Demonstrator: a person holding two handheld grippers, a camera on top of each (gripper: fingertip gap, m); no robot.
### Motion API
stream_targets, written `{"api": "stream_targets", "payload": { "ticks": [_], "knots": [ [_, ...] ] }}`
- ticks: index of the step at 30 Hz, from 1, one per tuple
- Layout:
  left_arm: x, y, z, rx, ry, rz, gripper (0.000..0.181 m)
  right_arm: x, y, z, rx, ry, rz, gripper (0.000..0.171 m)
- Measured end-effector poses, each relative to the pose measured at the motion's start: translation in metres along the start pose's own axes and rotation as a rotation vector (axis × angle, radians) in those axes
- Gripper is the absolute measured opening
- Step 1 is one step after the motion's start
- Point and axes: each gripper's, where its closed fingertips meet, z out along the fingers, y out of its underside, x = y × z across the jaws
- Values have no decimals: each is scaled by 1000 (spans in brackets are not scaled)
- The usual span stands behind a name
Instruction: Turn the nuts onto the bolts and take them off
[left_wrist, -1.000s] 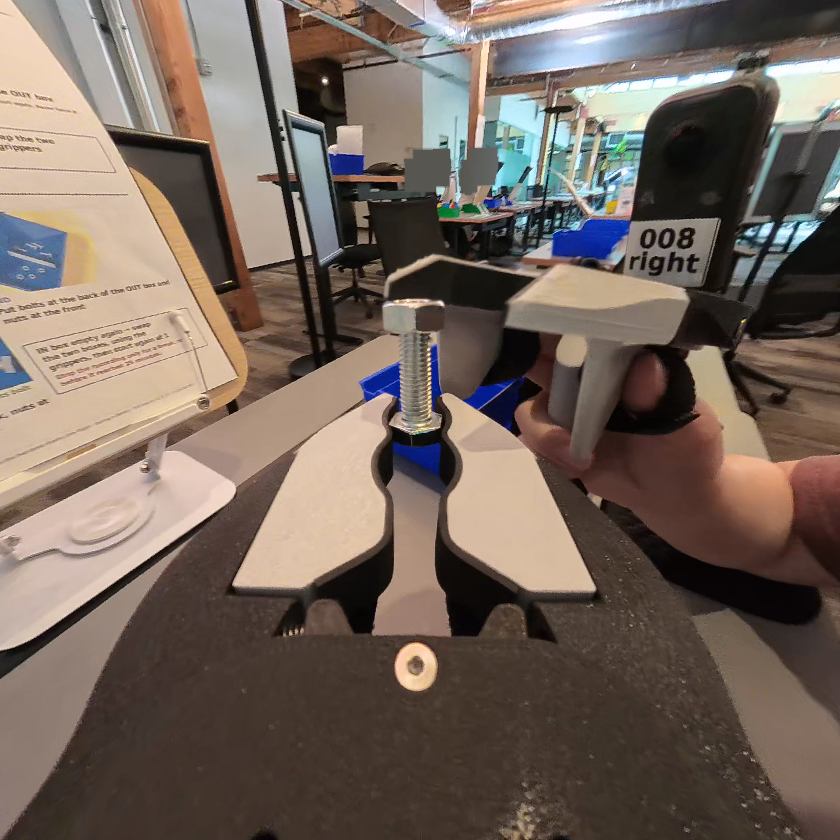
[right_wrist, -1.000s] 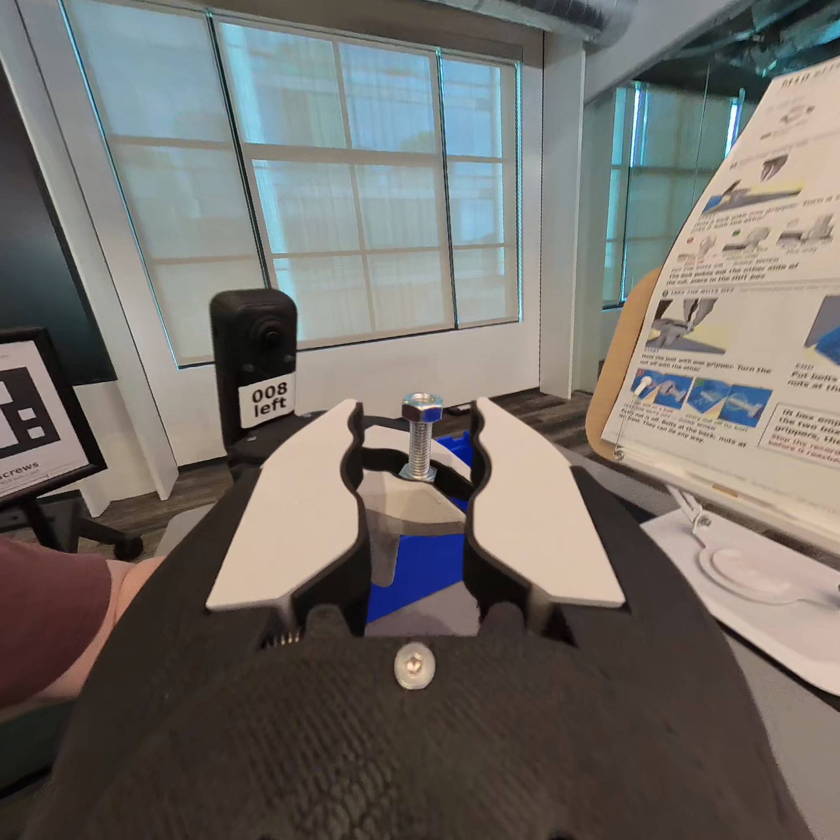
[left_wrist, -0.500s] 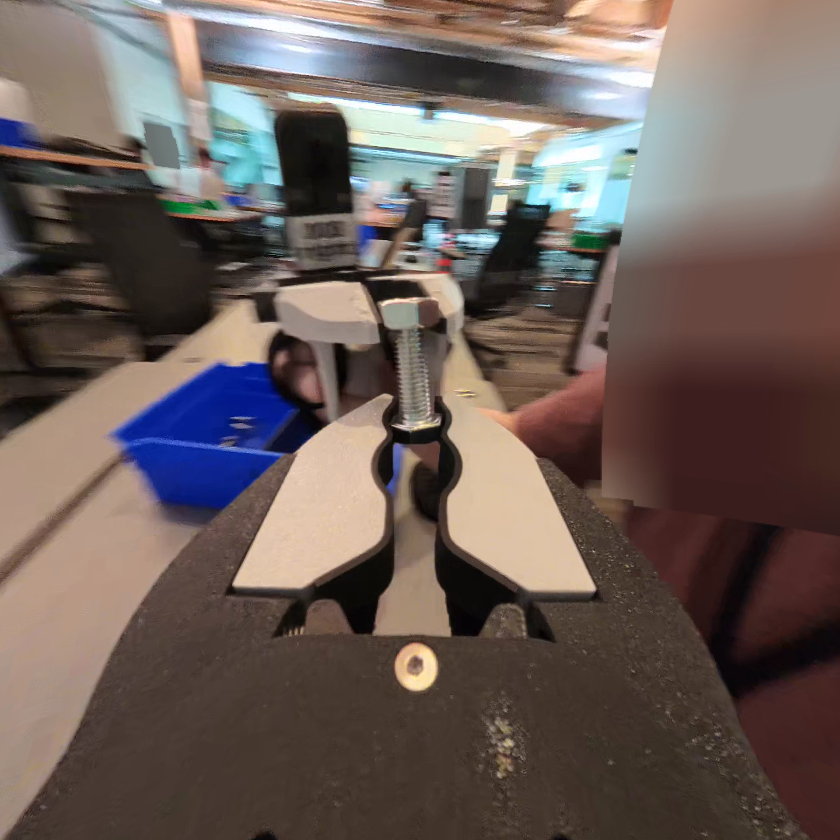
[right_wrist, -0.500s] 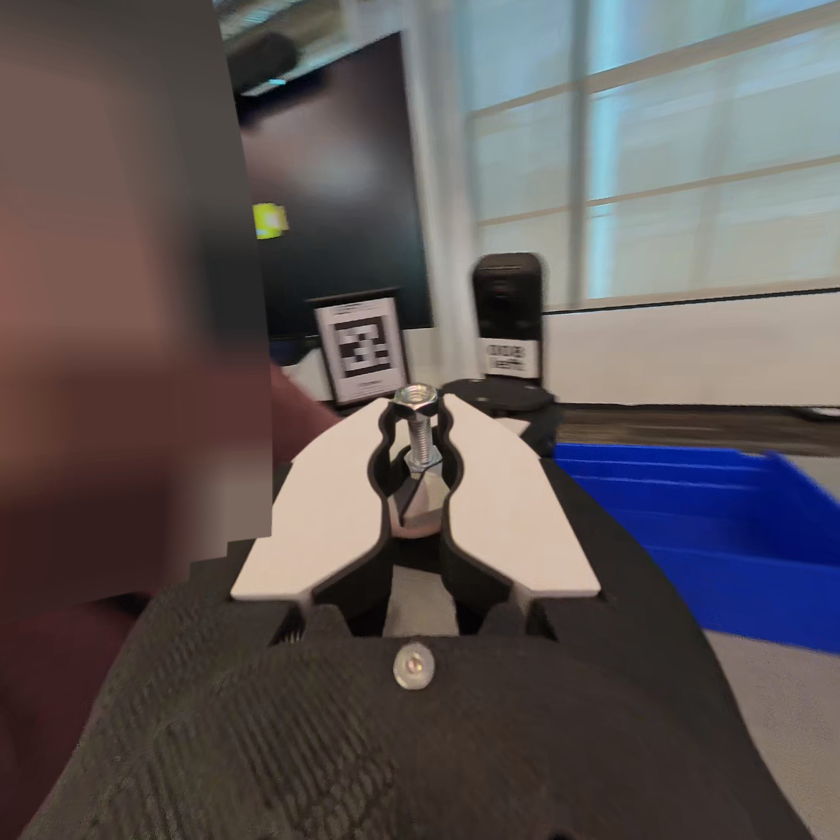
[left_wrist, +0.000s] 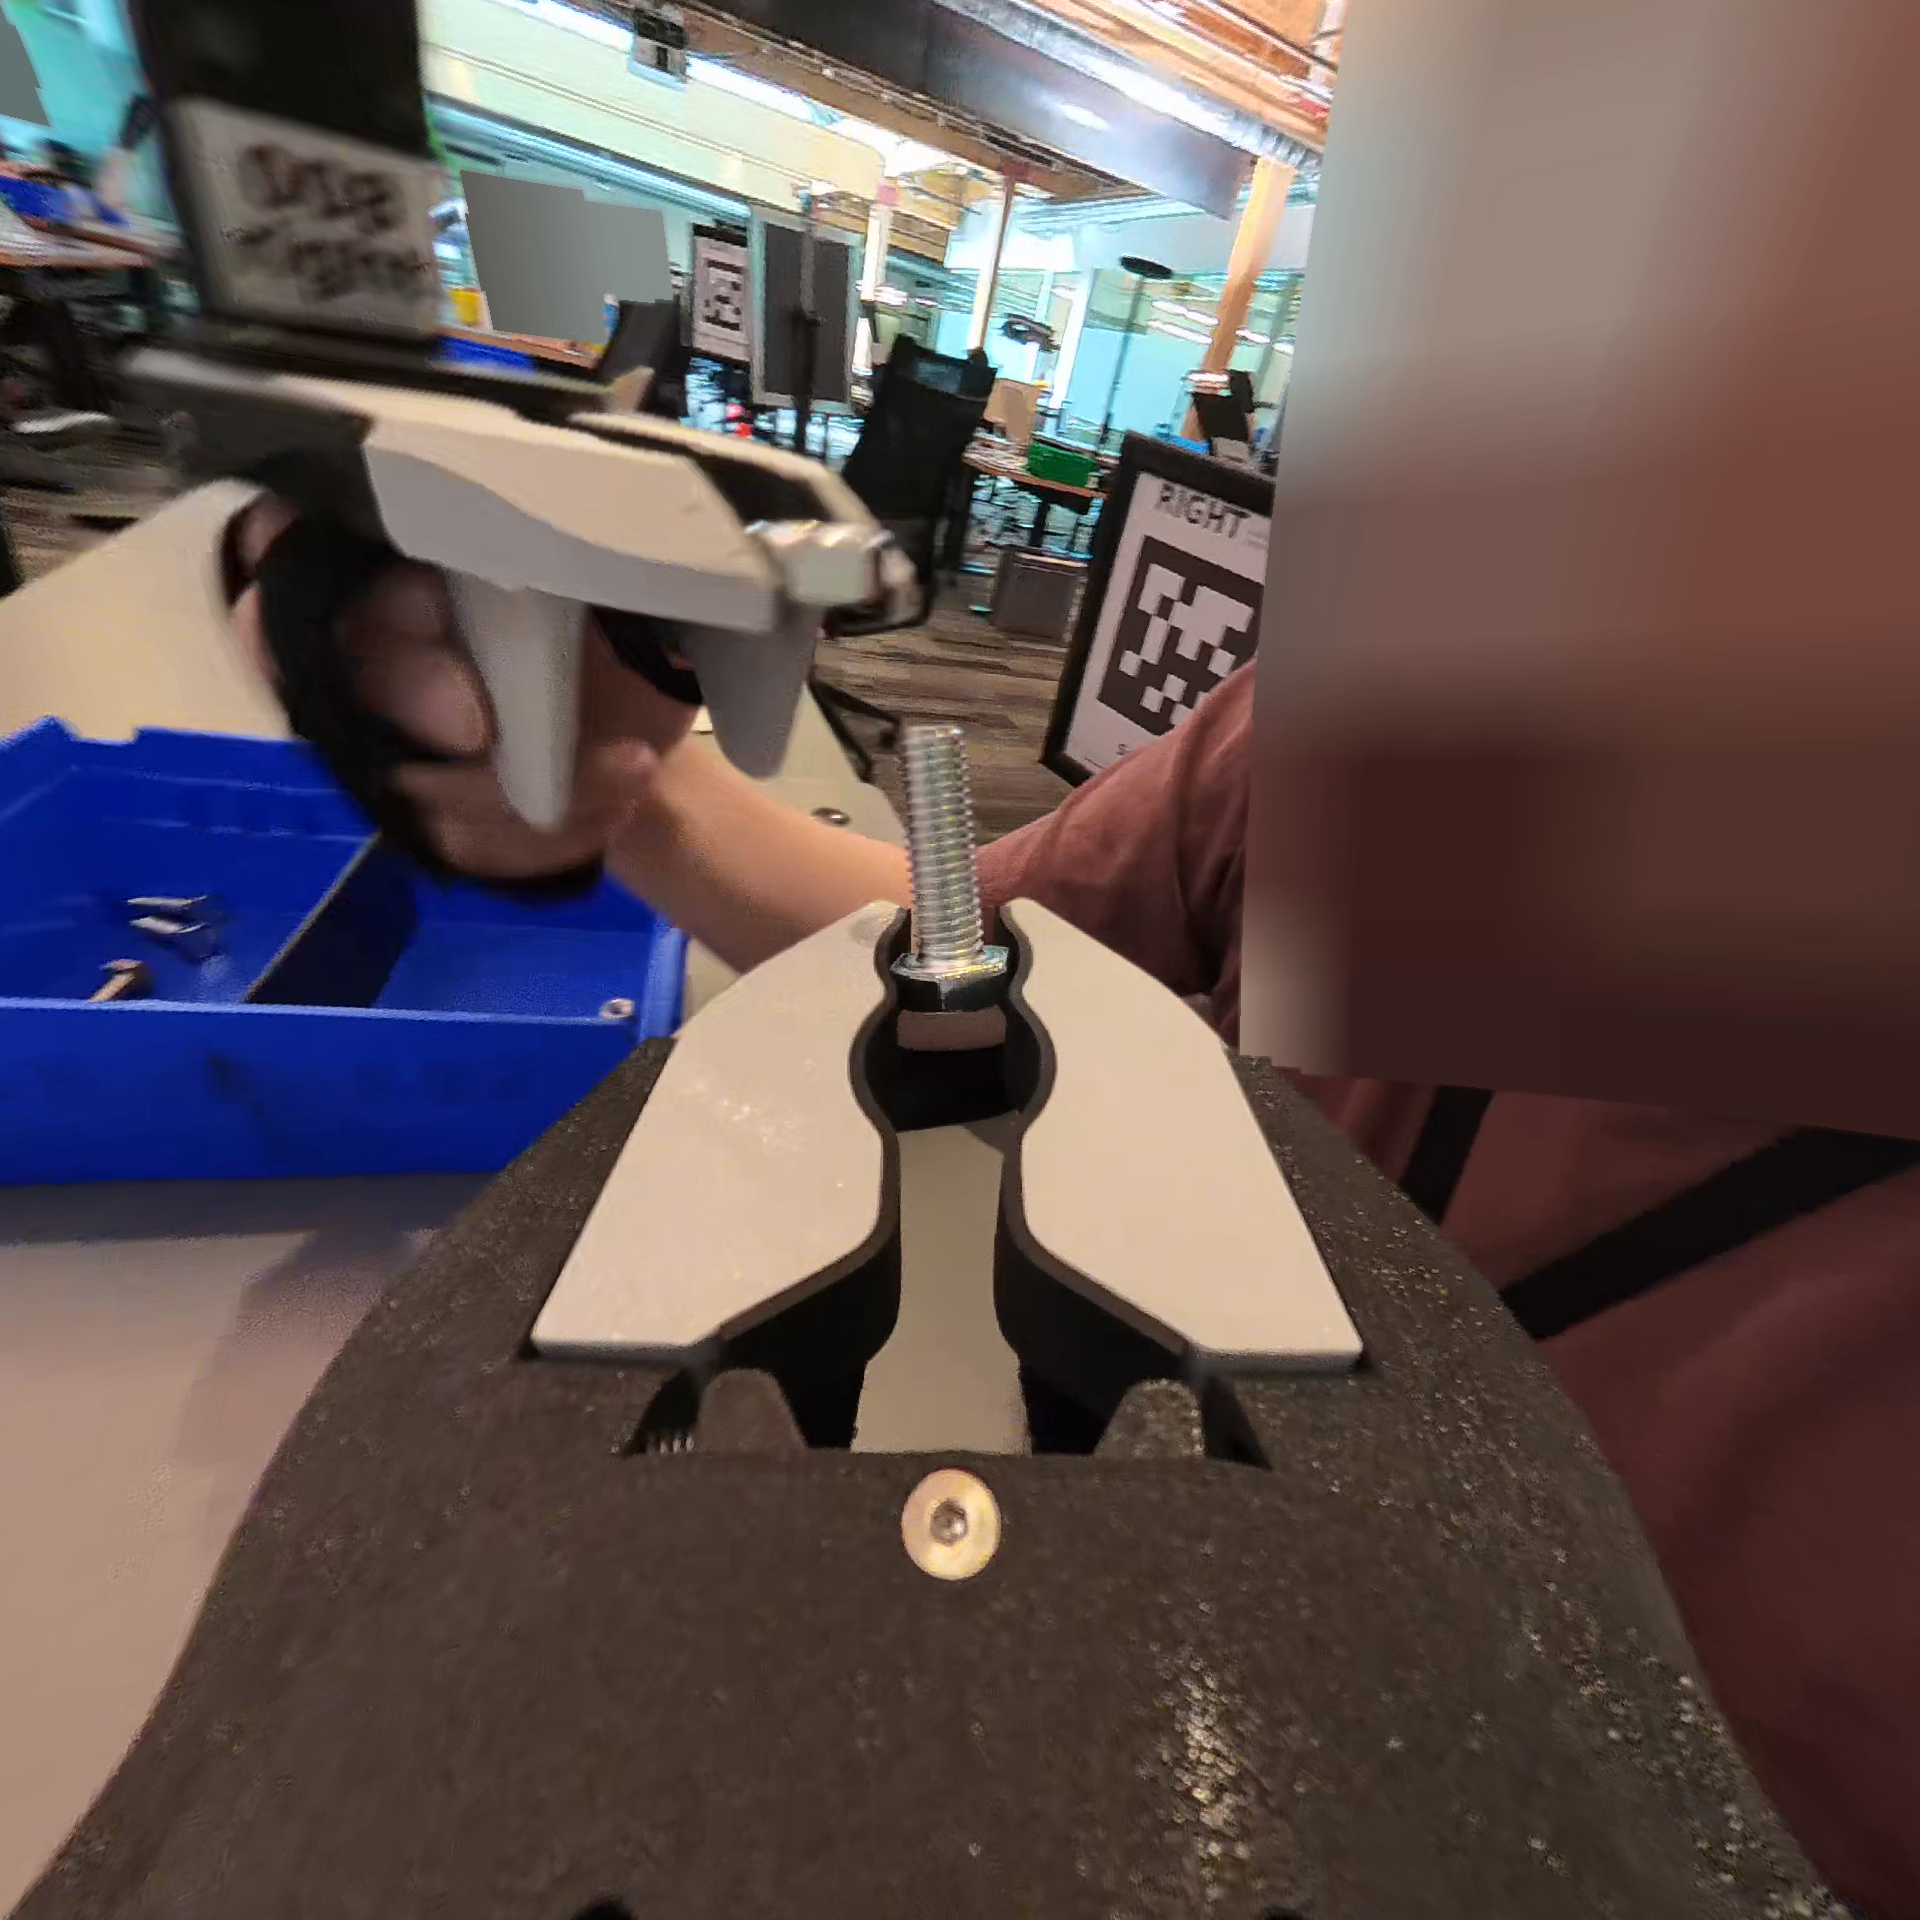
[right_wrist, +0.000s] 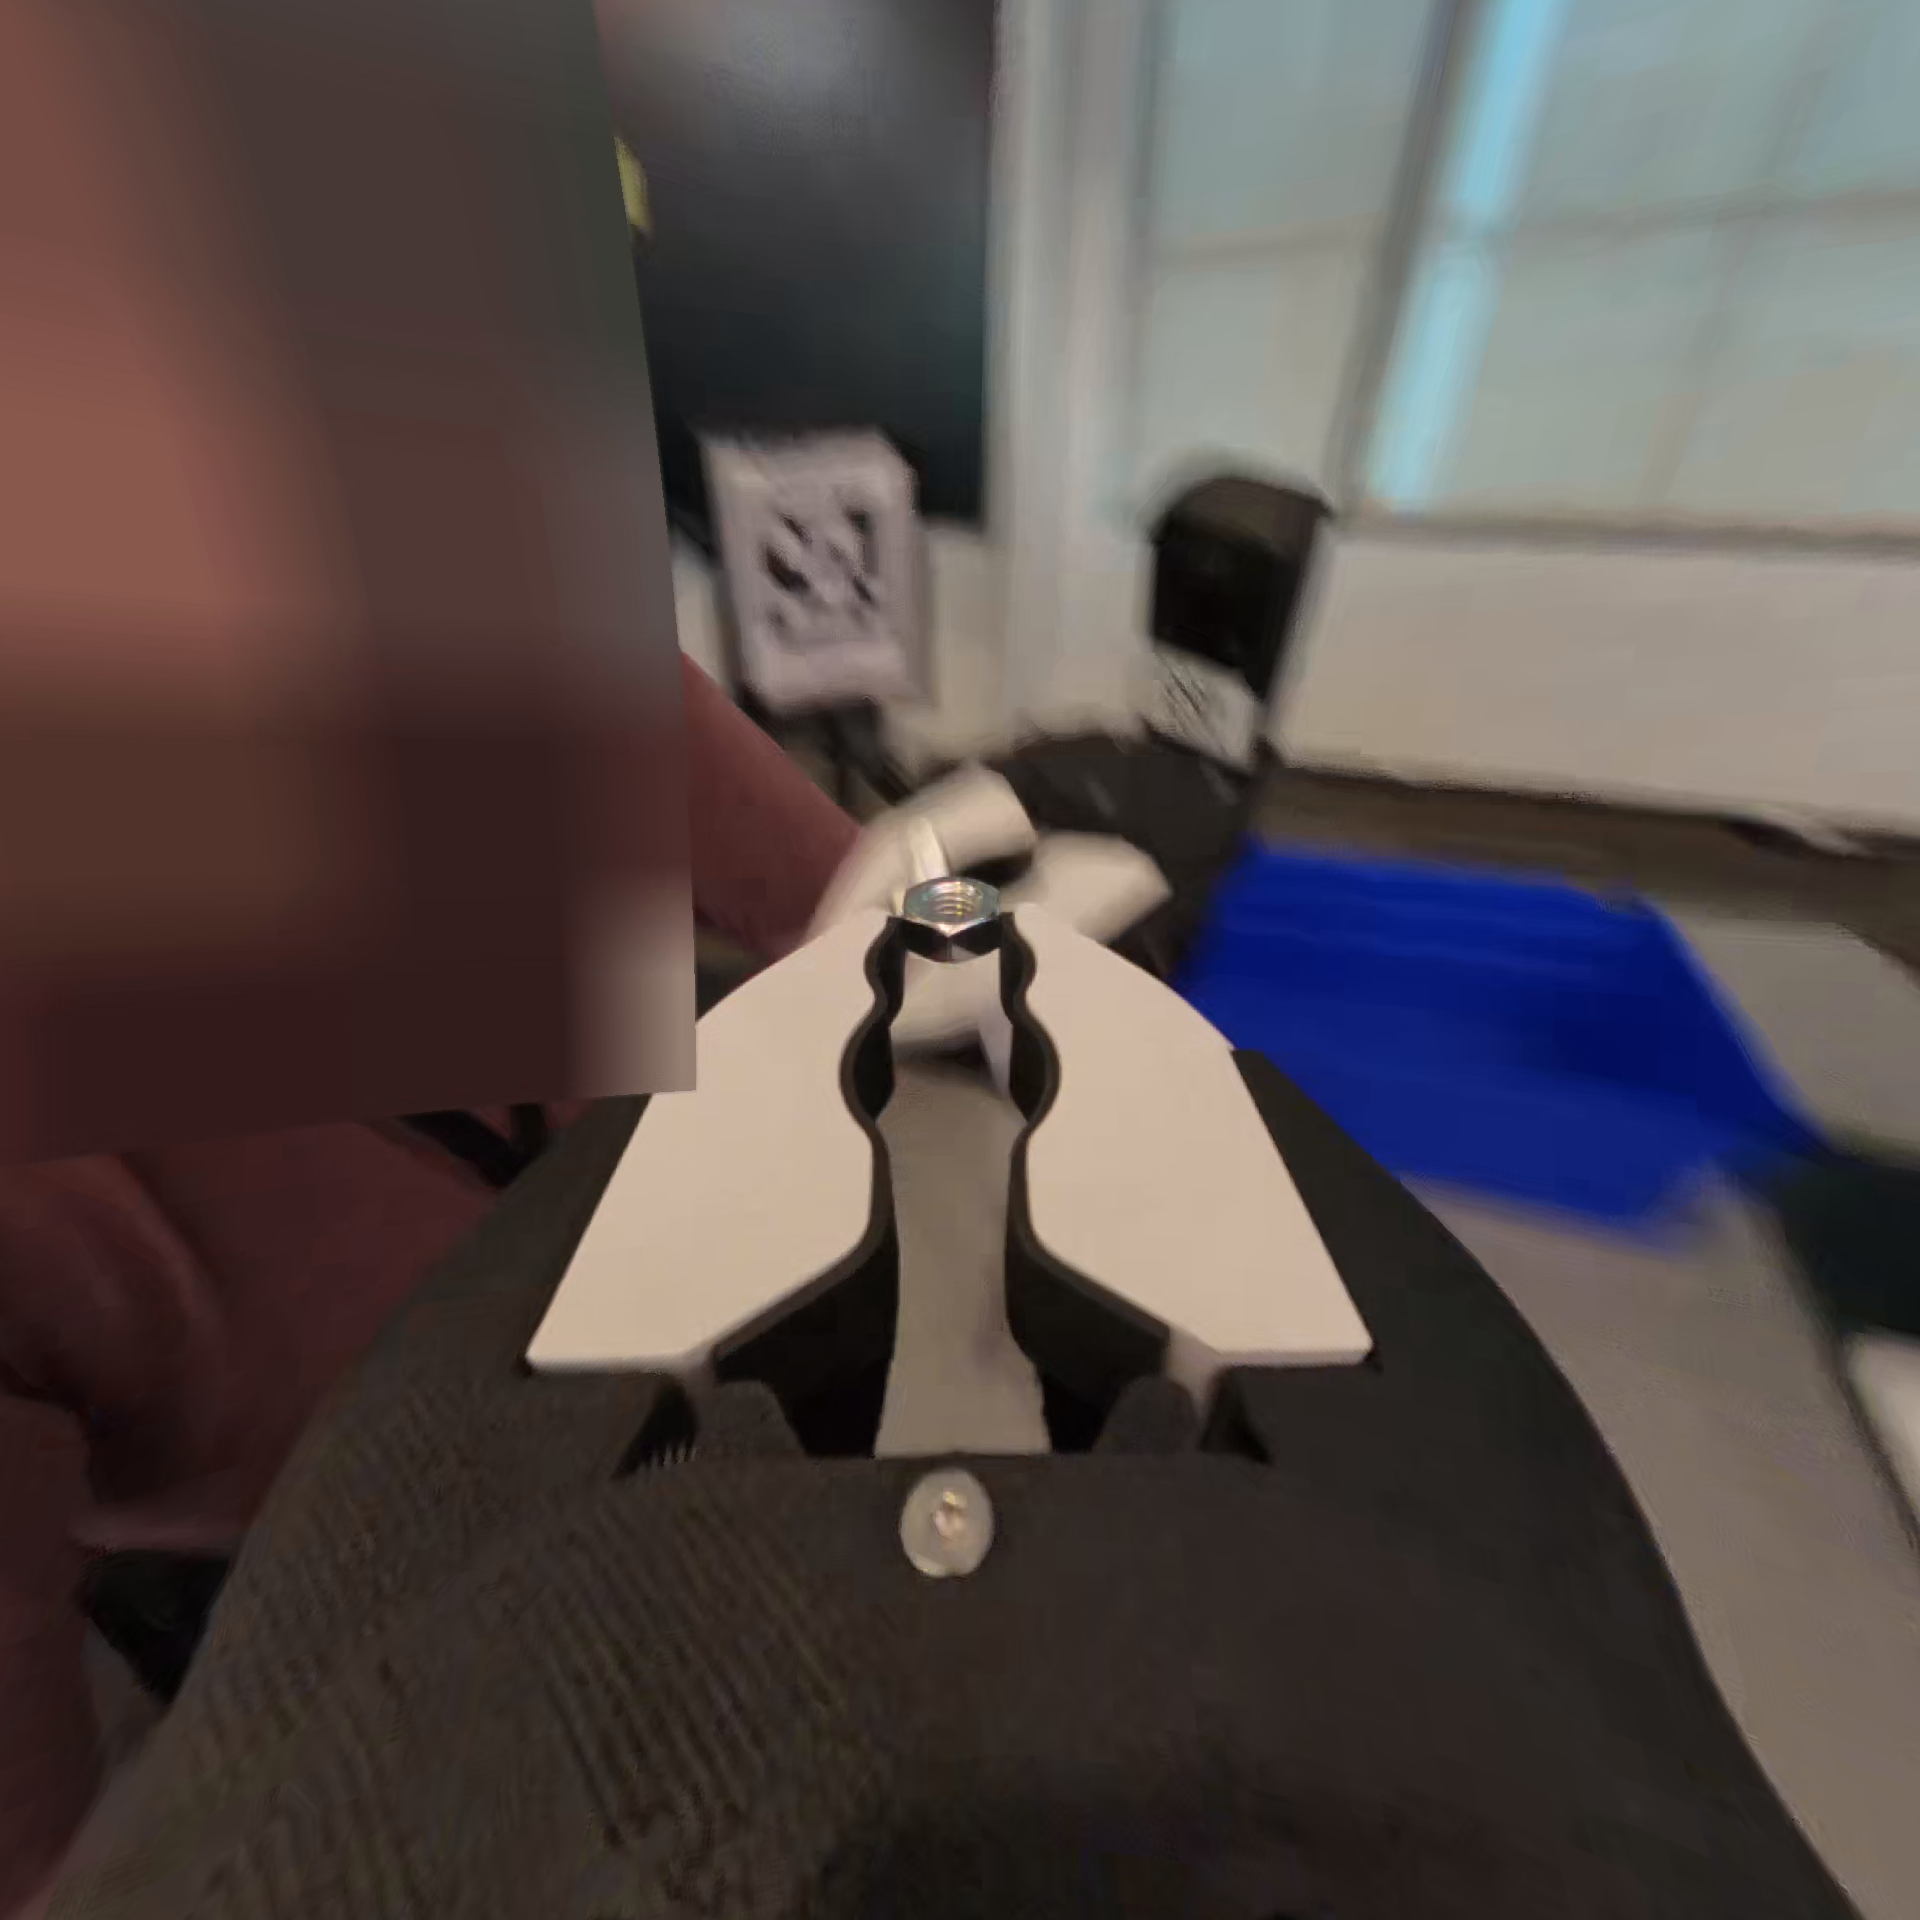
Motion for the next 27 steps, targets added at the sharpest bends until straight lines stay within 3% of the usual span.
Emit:
{"api": "stream_targets", "payload": {
  "ticks": [1, 3, 5, 8, 14, 19, 22, 27],
  "knots": [
    [-4, -2, -5, -4, -31, 0, 14, 11, 17, -22, -170, 161, -38, 18],
    [-12, -4, -15, -22, -110, 9, 14, 22, 67, -87, -542, 441, -25, 18],
    [-16, -7, -23, -33, -164, 42, 14, 11, 112, -145, -770, 567, 149, 18],
    [-13, -13, -32, -33, -179, 75, 14, -19, 170, -187, -903, 520, 466, 18],
    [-15, -19, -44, -30, -227, 90, 14, -25, 229, -210, -962, 452, 864, 20],
    [-16, -18, -46, -42, -239, 93, 15, -24, 245, -217, -966, 455, 990, 32],
    [-18, -17, -46, -45, -252, 91, 15, -16, 233, -221, -903, 512, 961, 32],
    [-34, -10, -43, -67, -333, 91, 14, 12, 158, -198, -720, 599, 495, 43]
  ]
}}
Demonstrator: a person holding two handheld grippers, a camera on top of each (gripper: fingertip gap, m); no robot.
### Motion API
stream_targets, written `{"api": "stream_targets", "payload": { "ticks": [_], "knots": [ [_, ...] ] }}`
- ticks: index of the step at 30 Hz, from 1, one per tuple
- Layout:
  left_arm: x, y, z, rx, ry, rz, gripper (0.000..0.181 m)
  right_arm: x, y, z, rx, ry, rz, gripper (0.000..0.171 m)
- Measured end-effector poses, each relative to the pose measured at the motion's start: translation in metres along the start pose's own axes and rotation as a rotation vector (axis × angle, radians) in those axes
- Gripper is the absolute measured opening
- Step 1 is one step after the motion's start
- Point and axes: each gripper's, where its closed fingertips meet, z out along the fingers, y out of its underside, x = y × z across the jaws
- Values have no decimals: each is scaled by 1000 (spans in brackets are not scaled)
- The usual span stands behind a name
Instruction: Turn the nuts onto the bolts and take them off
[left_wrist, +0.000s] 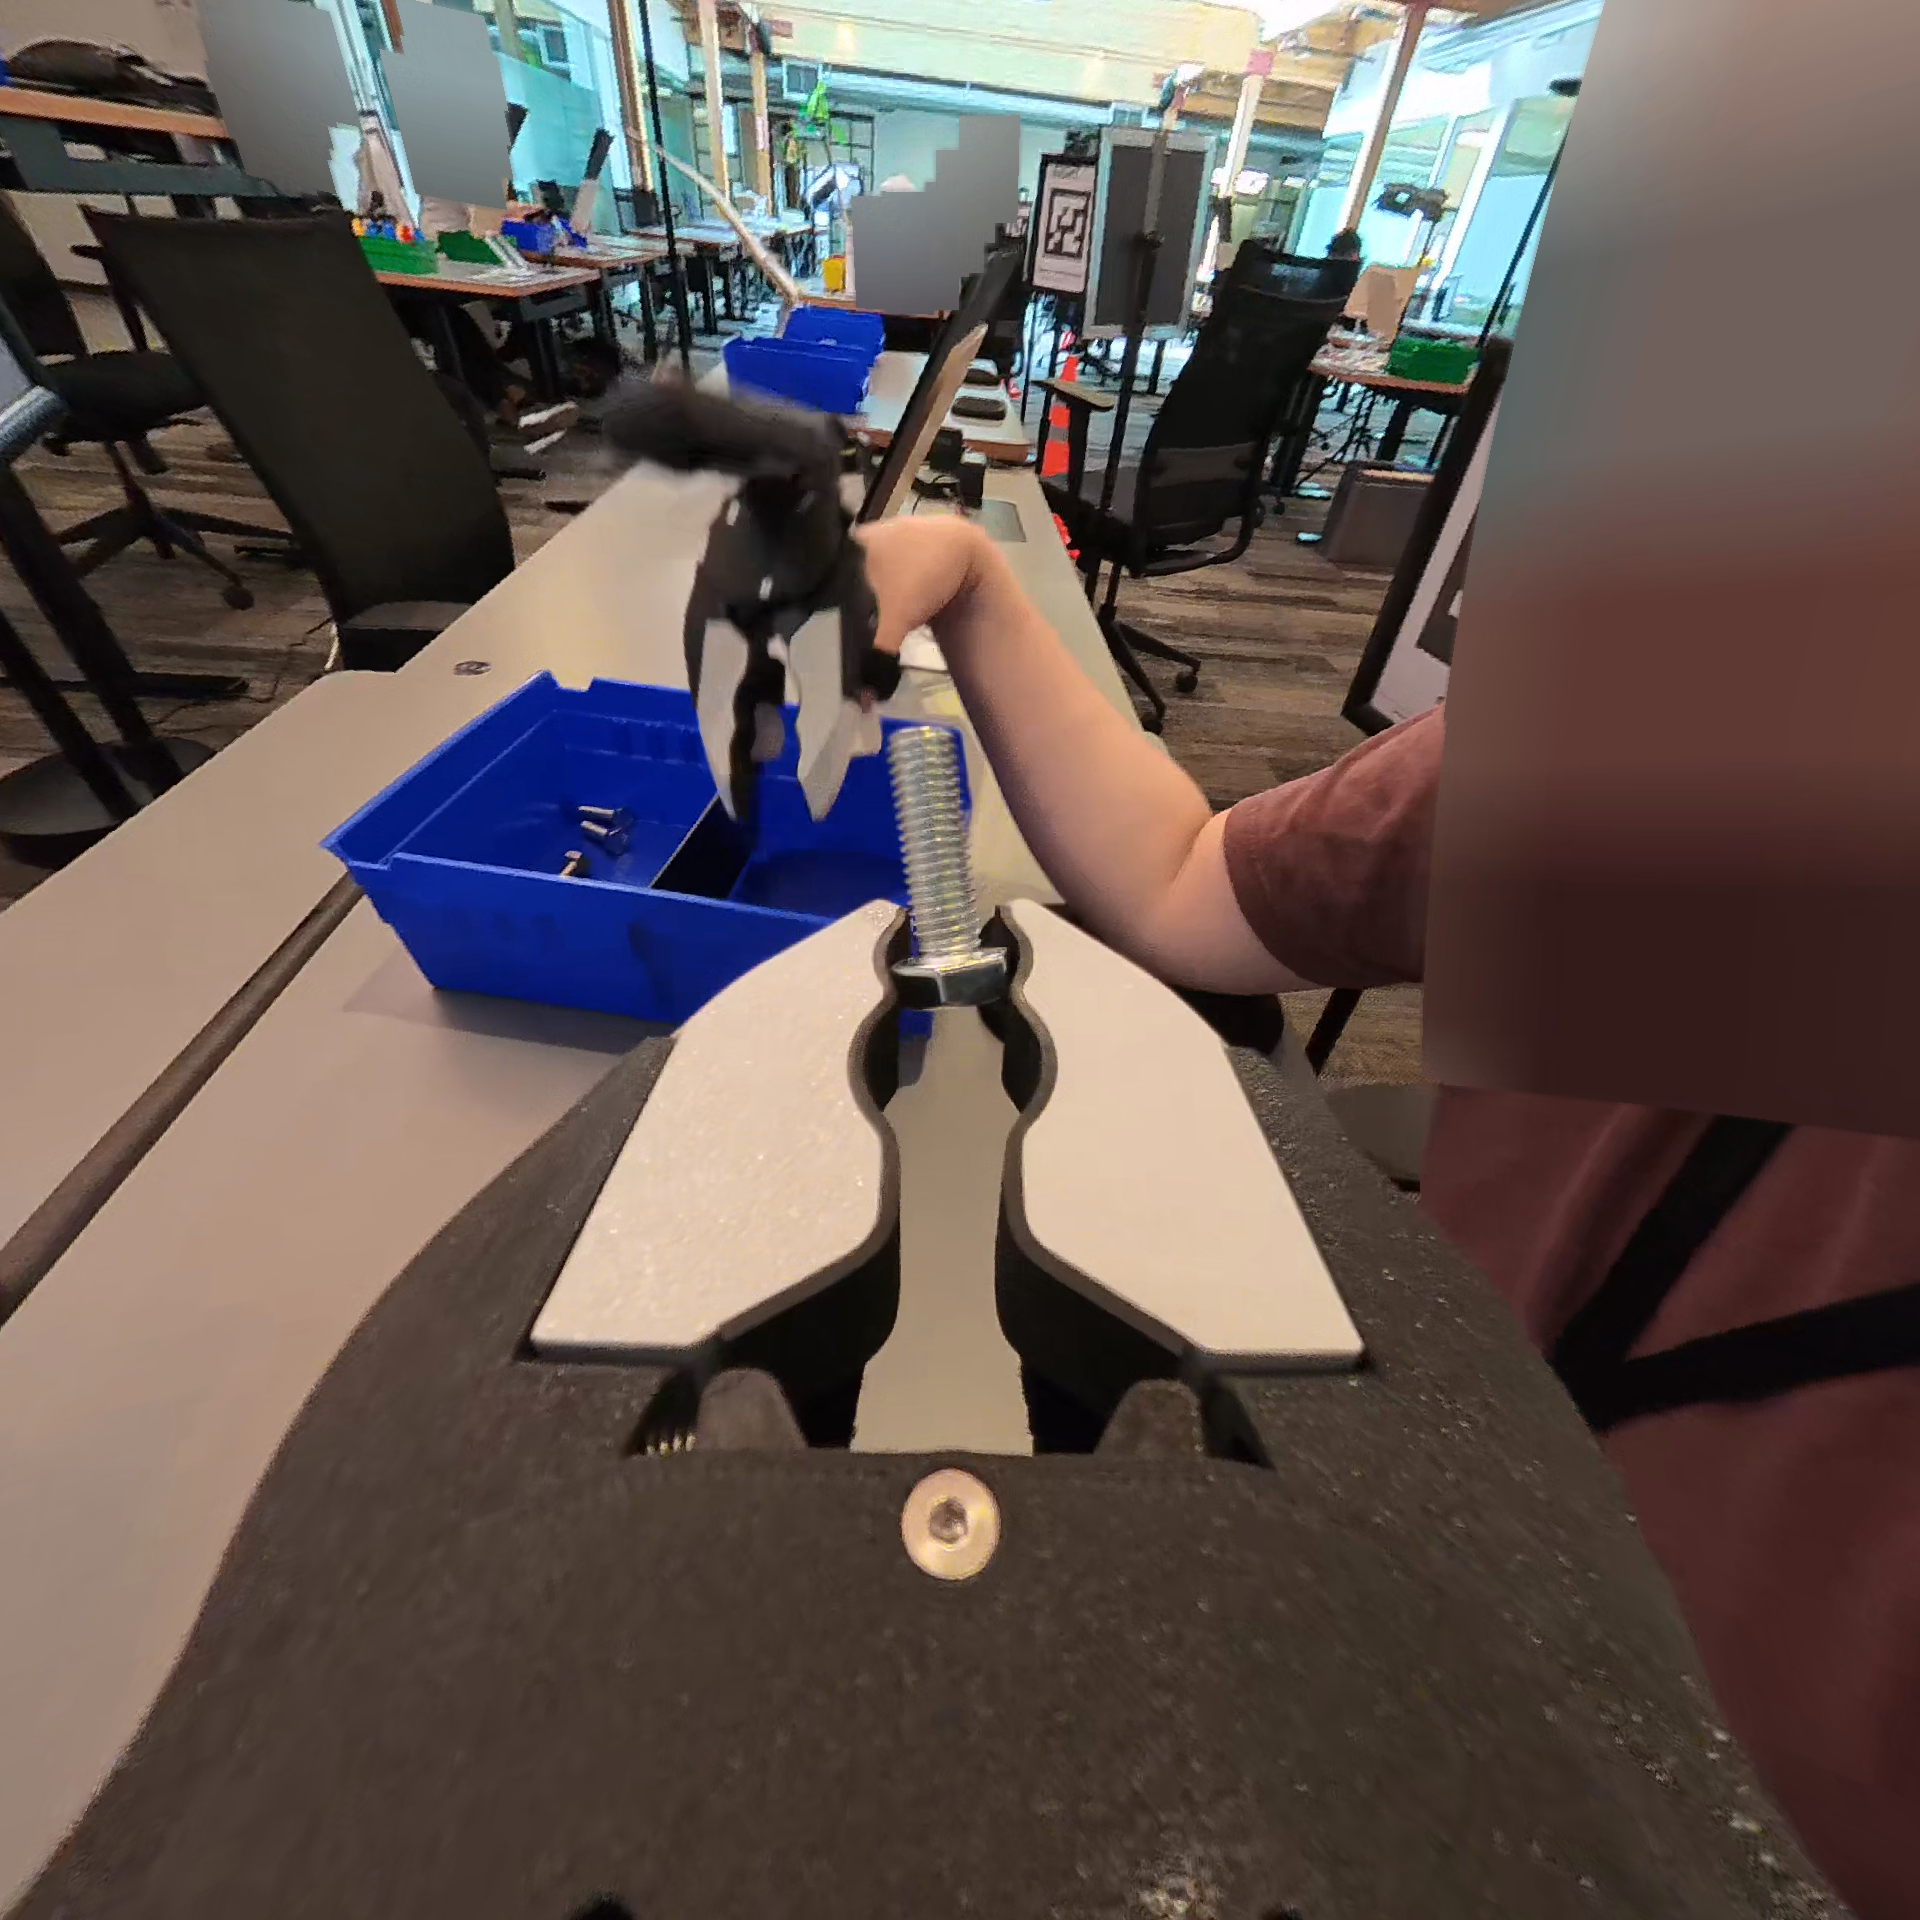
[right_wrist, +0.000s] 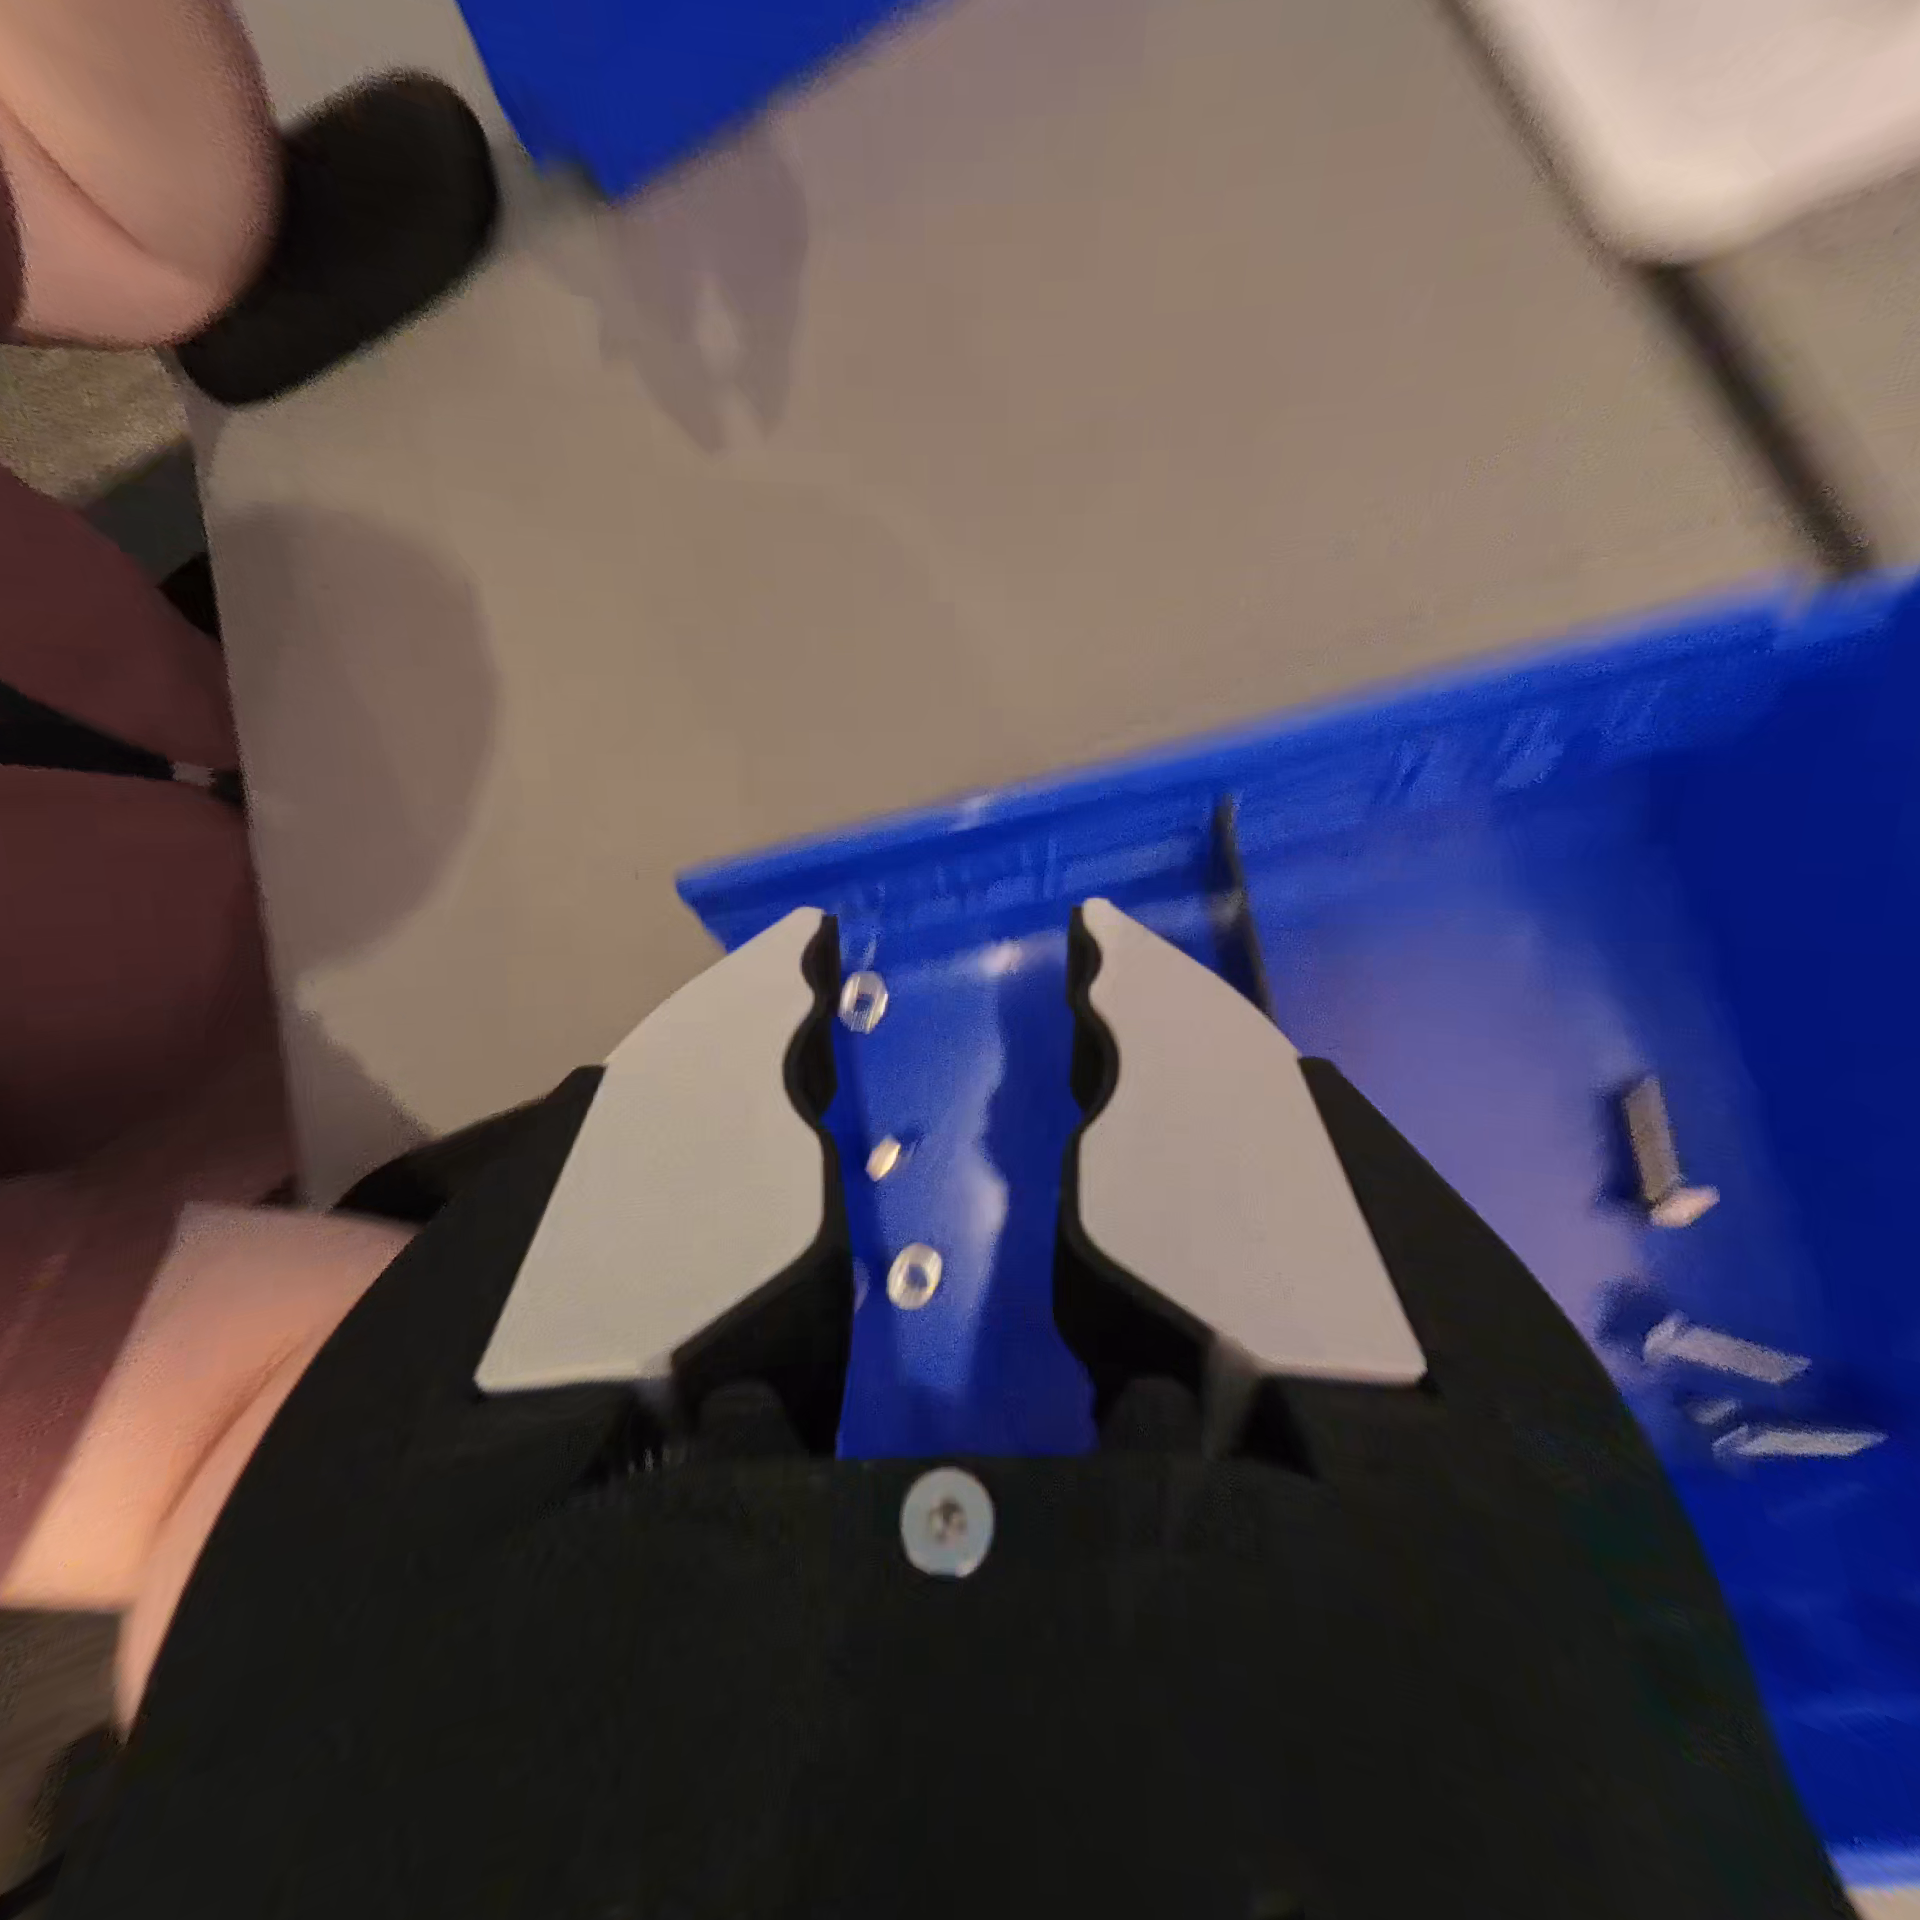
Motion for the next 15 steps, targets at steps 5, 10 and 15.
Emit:
{"api": "stream_targets", "payload": {
  "ticks": [5, 10, 15],
  "knots": [
    [-4, 10, 11, -38, -25, 6, 15, -55, -108, -24, 401, 32, -346, 46],
    [-7, 4, 15, 37, -17, -36, 14, -126, -192, -26, 780, -247, -414, 42],
    [-11, -5, 12, 117, -35, -44, 14, -142, -211, 7, 837, -351, -419, 42]
  ]
}}
